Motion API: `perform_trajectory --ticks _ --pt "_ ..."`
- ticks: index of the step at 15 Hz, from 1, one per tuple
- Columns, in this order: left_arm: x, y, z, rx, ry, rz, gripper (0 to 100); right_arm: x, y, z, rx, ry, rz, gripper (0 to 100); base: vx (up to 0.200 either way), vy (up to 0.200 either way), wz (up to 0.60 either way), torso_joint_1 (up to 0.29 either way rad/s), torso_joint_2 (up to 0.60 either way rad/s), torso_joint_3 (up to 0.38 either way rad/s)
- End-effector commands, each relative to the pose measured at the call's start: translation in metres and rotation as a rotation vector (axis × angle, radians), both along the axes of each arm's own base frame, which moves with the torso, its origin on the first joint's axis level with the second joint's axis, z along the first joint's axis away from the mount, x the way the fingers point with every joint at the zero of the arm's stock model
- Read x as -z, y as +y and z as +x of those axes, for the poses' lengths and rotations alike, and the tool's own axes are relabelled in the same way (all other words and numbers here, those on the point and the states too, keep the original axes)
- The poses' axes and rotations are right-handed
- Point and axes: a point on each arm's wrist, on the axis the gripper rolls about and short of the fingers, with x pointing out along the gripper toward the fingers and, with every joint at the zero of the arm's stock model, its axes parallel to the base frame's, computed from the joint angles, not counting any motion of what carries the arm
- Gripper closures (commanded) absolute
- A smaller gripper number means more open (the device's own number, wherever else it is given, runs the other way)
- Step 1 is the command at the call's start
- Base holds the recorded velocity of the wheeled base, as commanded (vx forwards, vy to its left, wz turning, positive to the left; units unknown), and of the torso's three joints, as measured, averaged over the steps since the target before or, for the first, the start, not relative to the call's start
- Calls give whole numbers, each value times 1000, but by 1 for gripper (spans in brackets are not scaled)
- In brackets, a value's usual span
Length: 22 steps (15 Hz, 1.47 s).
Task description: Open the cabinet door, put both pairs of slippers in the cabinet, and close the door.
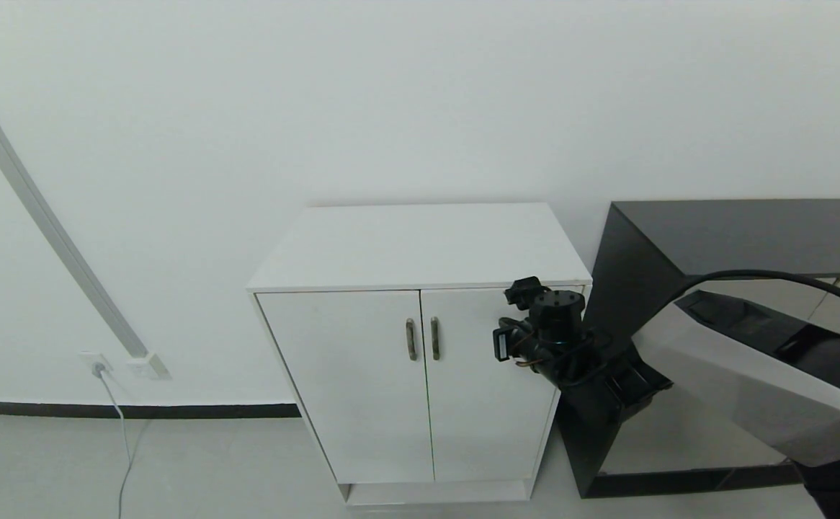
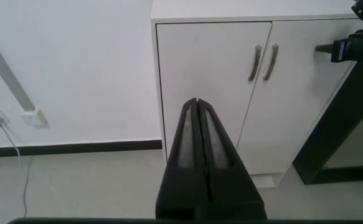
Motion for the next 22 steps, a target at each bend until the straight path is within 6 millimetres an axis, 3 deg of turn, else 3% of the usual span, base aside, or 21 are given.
perform_trajectory --ticks 1,18,21,22 --pt "0 0 0 0 1 0 100 2 1 1 0 0 0 100 0 0 0 0 0 0" --pt "0 0 0 0 1 0 100 -3 2 5 3 -19 11 100 0 0 0 0 0 0" --pt "0 0 0 0 1 0 100 -4 0 3 3 -17 10 100 0 0 0 0 0 0" --pt "0 0 0 2 1 0 100 -12 -5 -6 3 -13 7 100 0 0 0 0 0 0"
